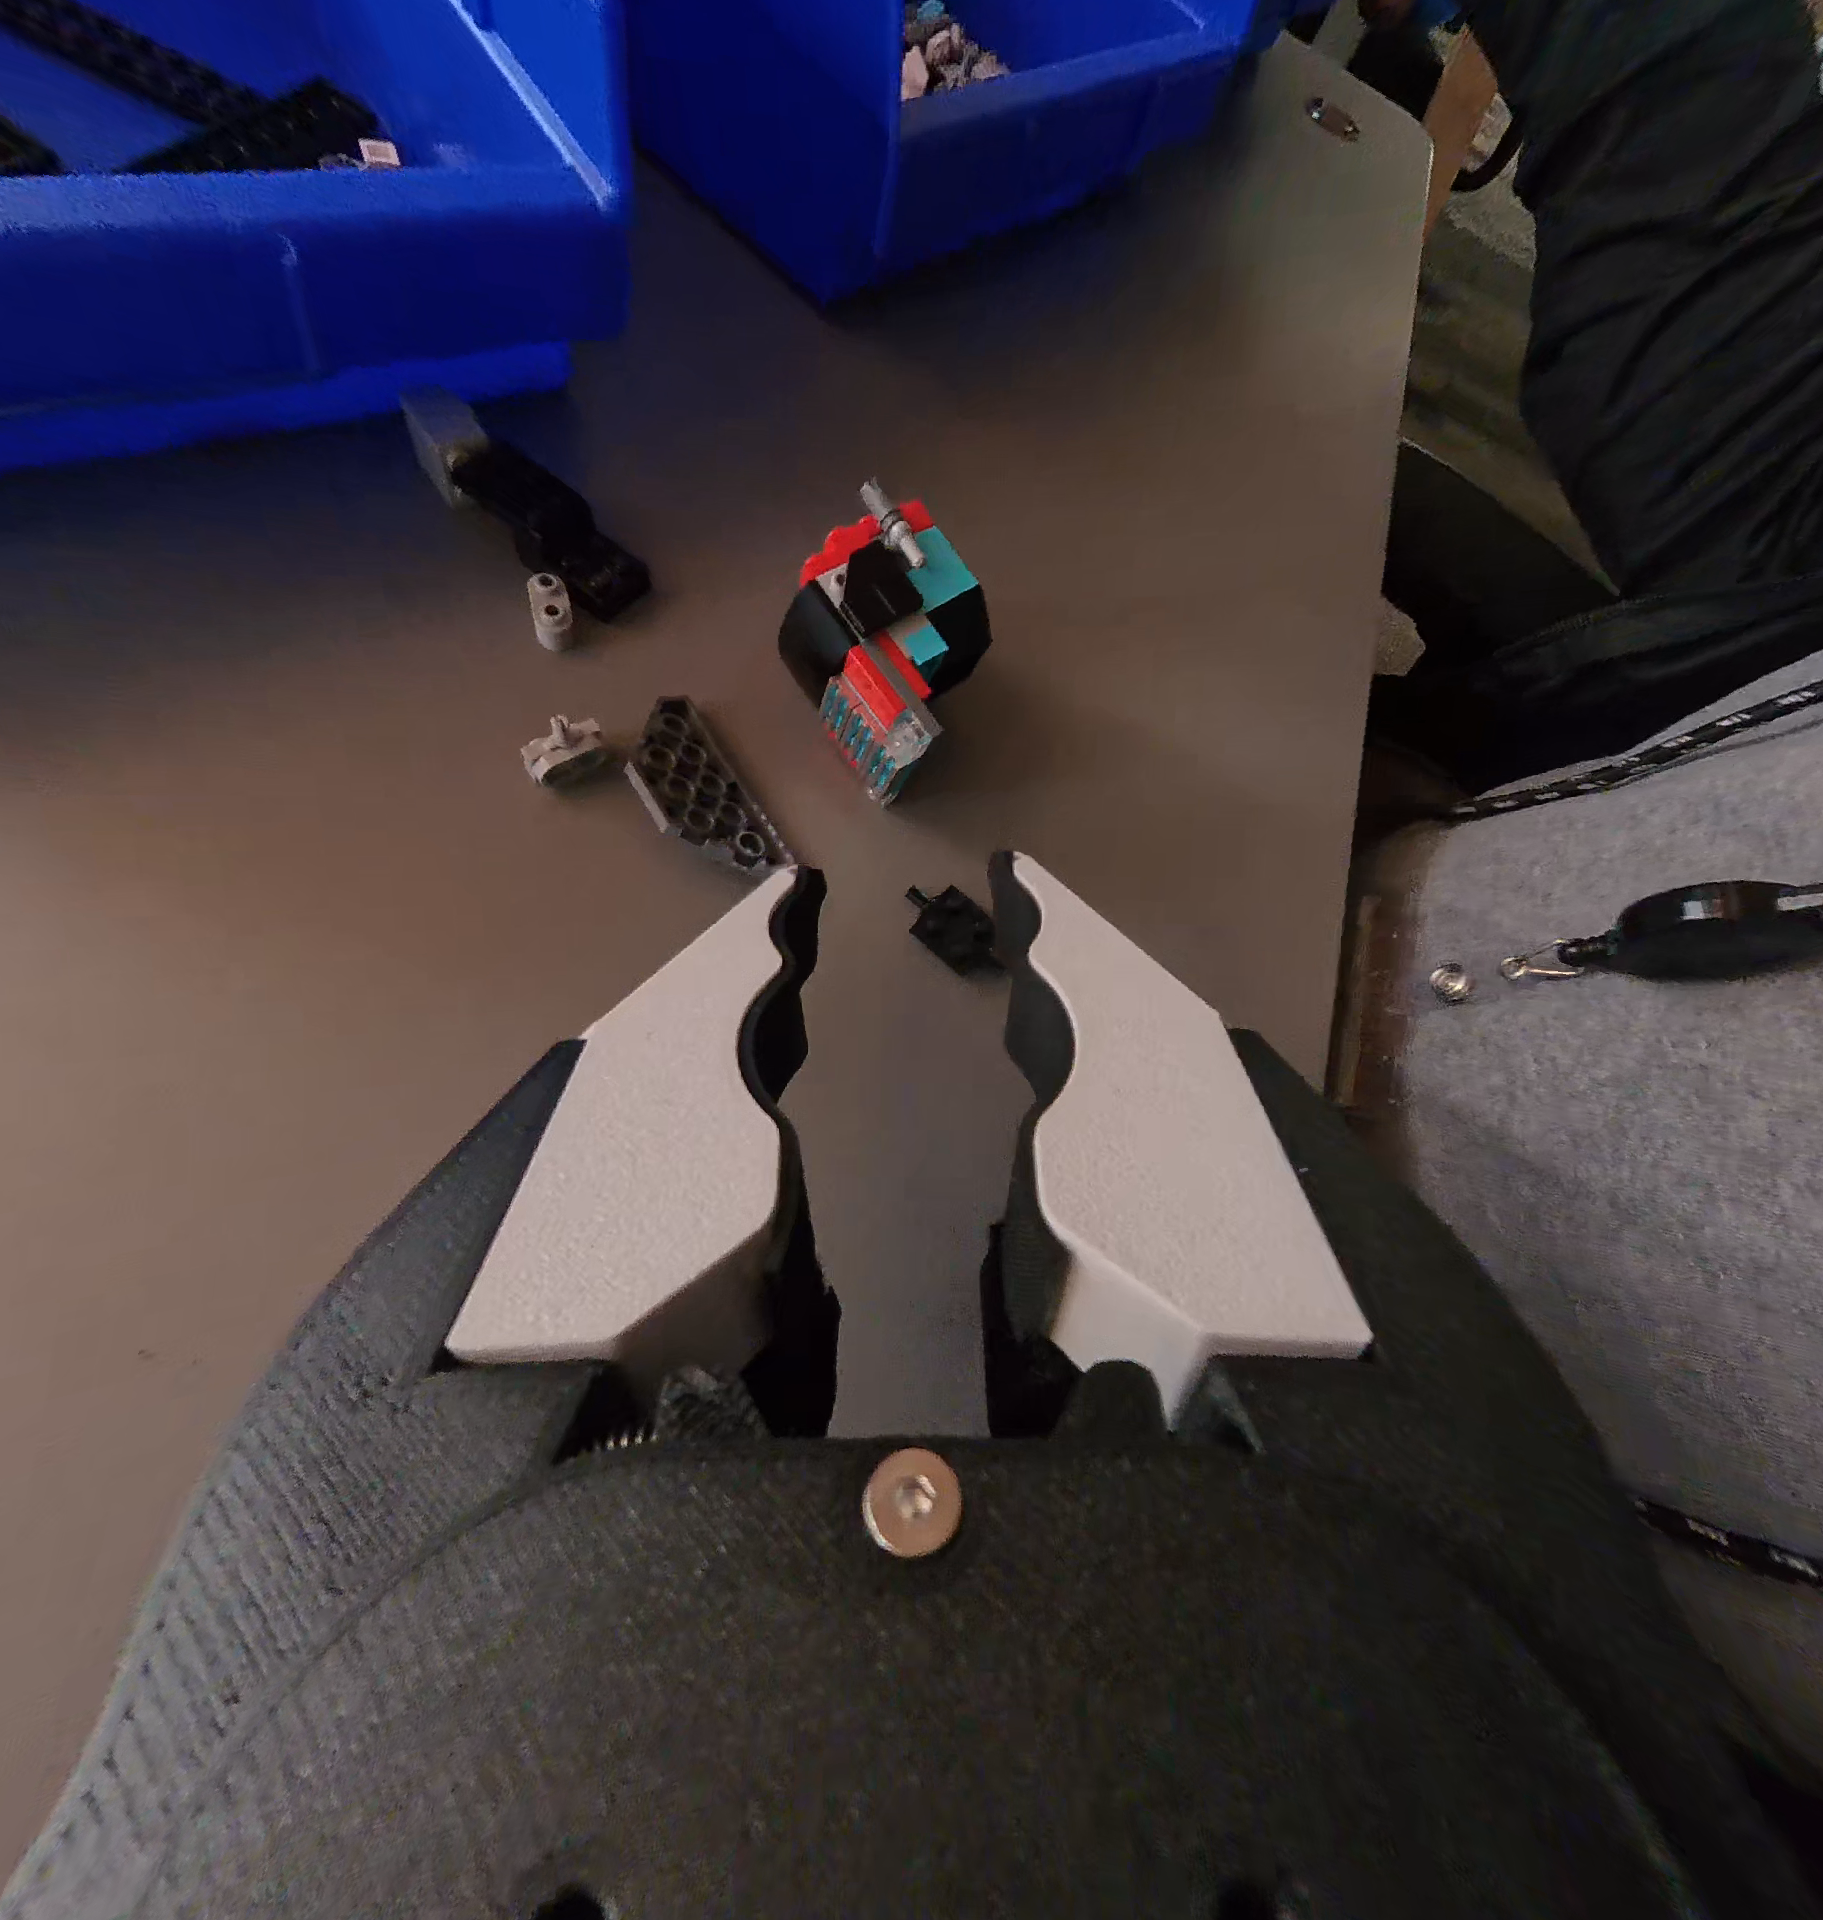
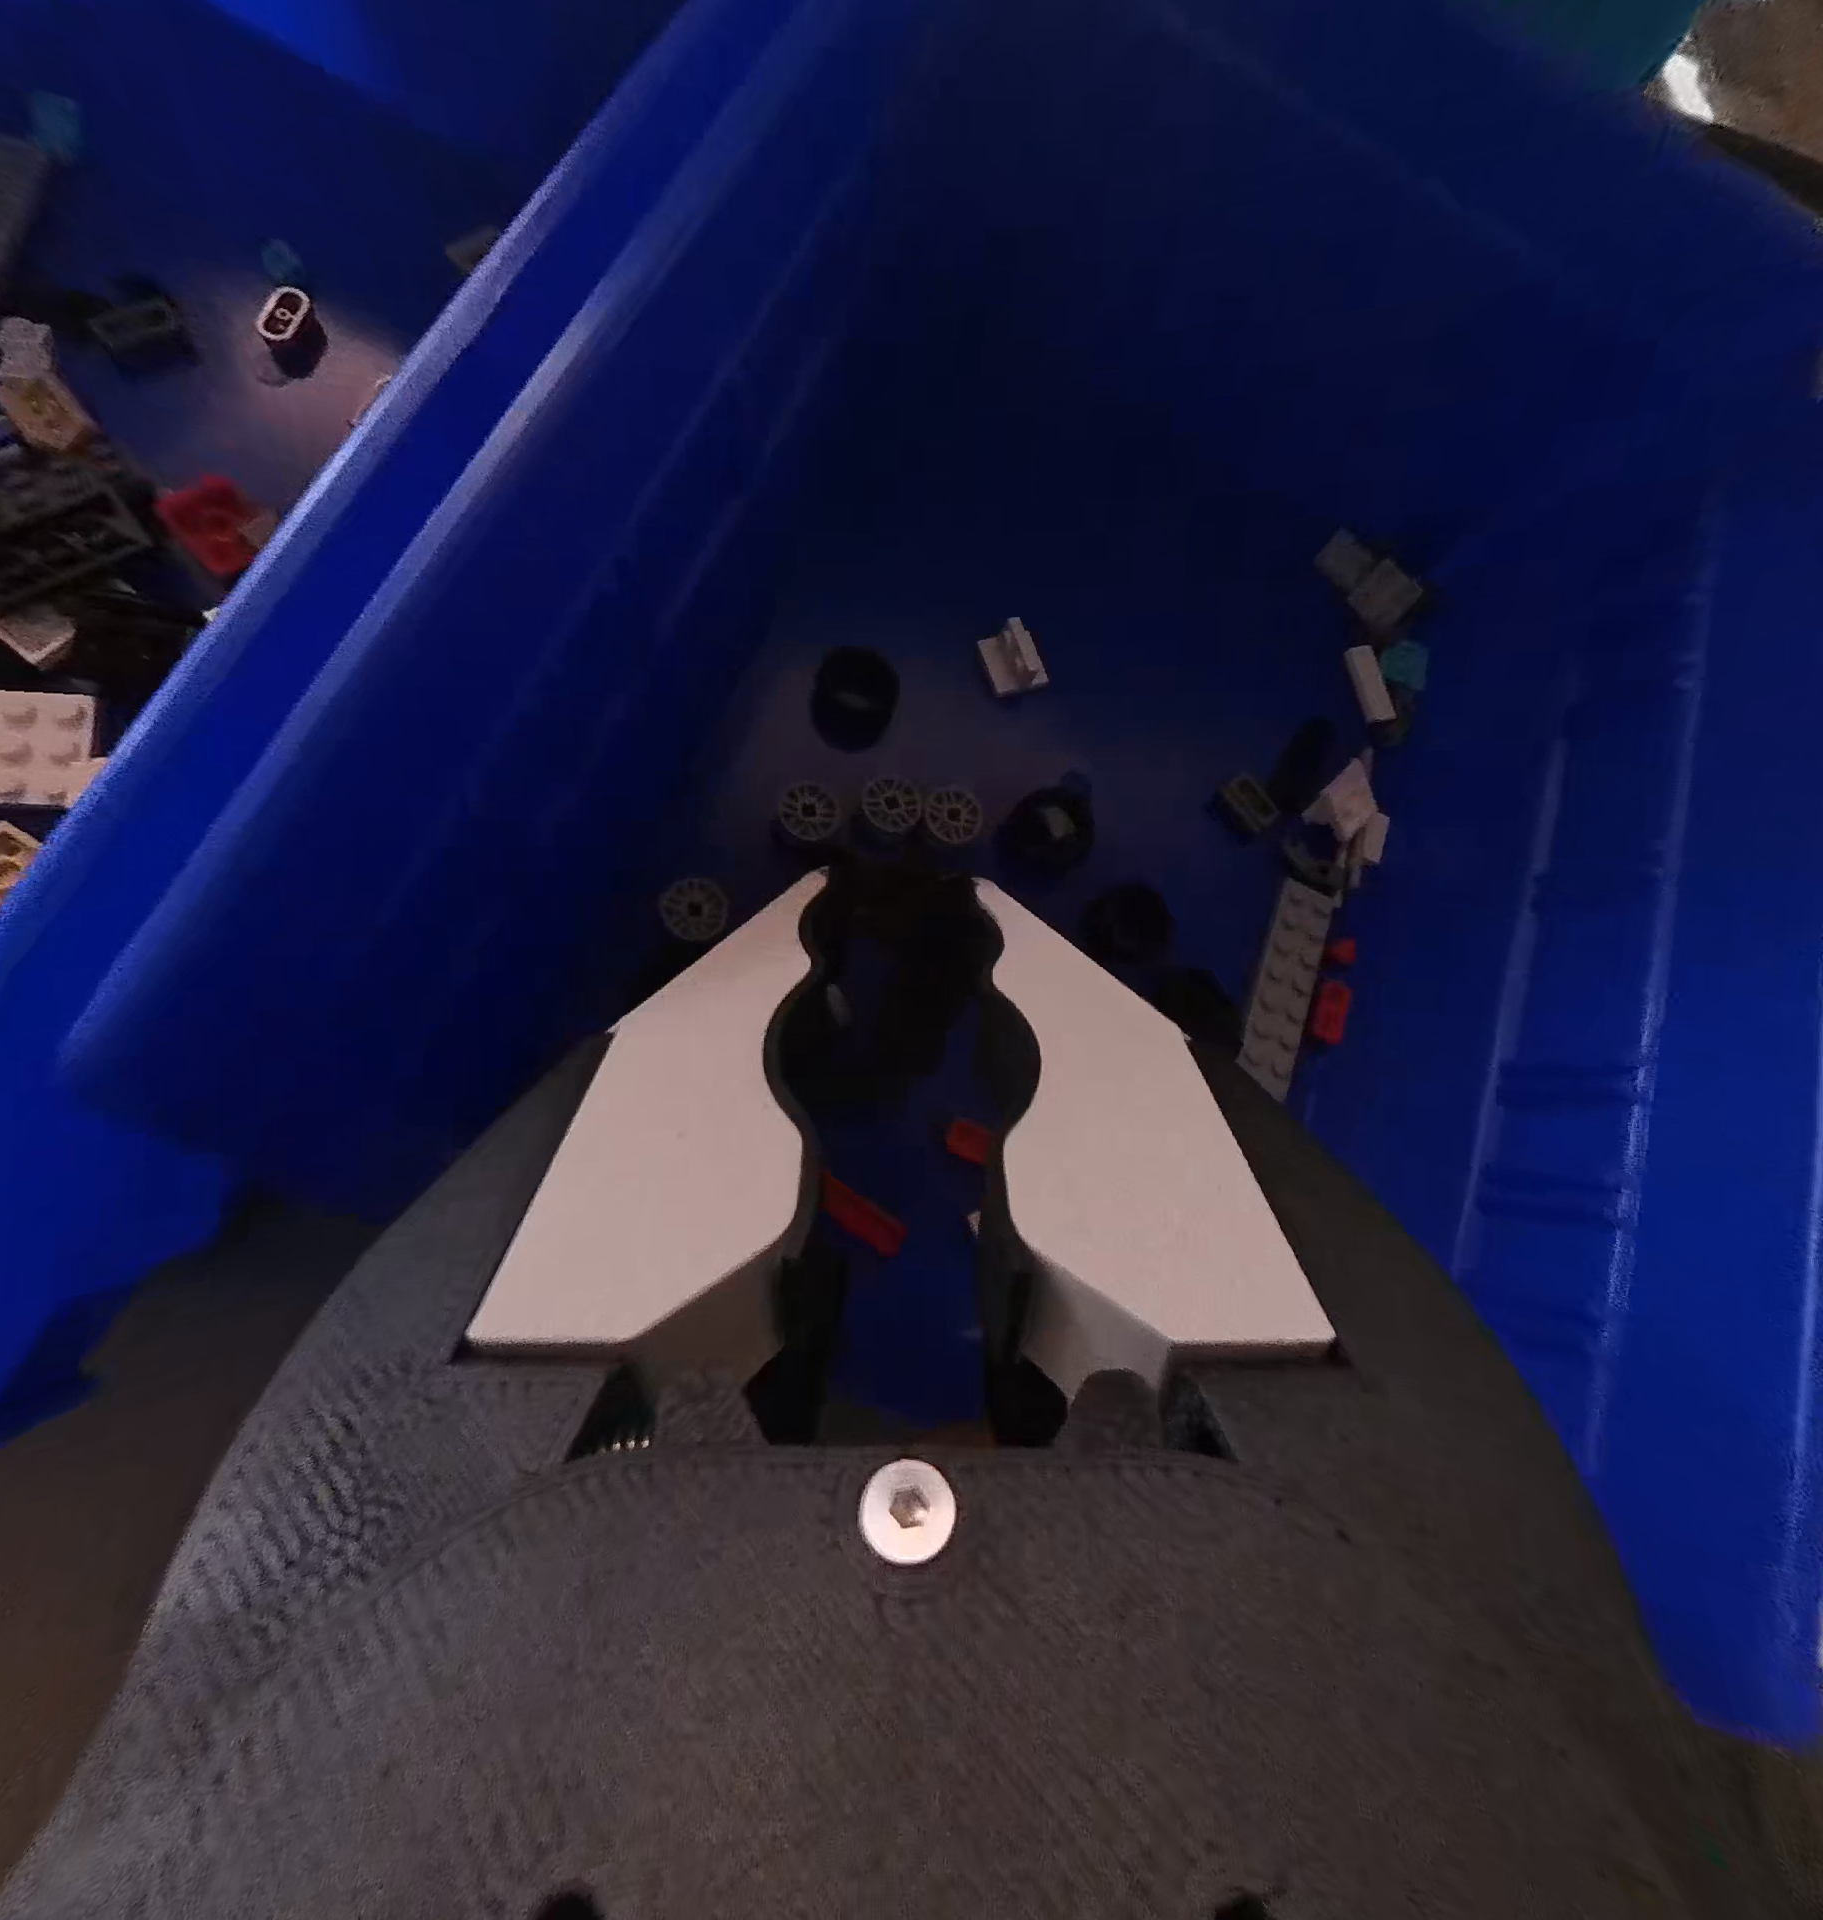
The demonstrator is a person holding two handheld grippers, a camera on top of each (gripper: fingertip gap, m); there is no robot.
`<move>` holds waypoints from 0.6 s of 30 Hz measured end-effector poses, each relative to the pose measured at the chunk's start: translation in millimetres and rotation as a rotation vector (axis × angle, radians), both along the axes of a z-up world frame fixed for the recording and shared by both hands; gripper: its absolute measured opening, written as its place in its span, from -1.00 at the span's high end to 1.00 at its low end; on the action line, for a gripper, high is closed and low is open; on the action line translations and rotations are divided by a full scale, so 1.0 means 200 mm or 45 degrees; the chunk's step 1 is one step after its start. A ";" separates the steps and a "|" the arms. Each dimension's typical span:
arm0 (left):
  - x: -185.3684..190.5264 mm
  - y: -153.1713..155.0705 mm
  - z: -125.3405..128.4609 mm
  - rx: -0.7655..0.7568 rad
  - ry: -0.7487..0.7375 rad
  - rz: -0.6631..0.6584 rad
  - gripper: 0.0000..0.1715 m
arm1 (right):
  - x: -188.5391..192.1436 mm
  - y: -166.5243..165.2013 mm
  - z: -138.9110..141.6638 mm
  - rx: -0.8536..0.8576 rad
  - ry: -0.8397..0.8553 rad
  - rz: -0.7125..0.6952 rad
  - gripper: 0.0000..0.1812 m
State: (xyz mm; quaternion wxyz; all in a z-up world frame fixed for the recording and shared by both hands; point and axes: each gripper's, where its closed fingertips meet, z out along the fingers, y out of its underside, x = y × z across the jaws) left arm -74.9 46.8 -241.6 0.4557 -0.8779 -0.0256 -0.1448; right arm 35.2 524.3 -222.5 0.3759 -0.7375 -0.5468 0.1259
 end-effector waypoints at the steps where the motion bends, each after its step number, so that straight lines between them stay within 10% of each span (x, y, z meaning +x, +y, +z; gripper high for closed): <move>1: 0.00 0.00 0.01 0.014 -0.009 -0.001 0.59 | -0.01 0.00 0.00 0.007 0.000 0.005 0.74; 12: 0.00 -0.05 -0.01 -0.031 -0.046 -0.020 0.55 | 0.02 0.00 0.22 0.126 0.072 -0.003 0.59; 18: -0.02 -0.09 -0.04 -0.079 0.036 -0.052 0.50 | -0.15 -0.48 0.48 0.038 0.329 0.464 0.61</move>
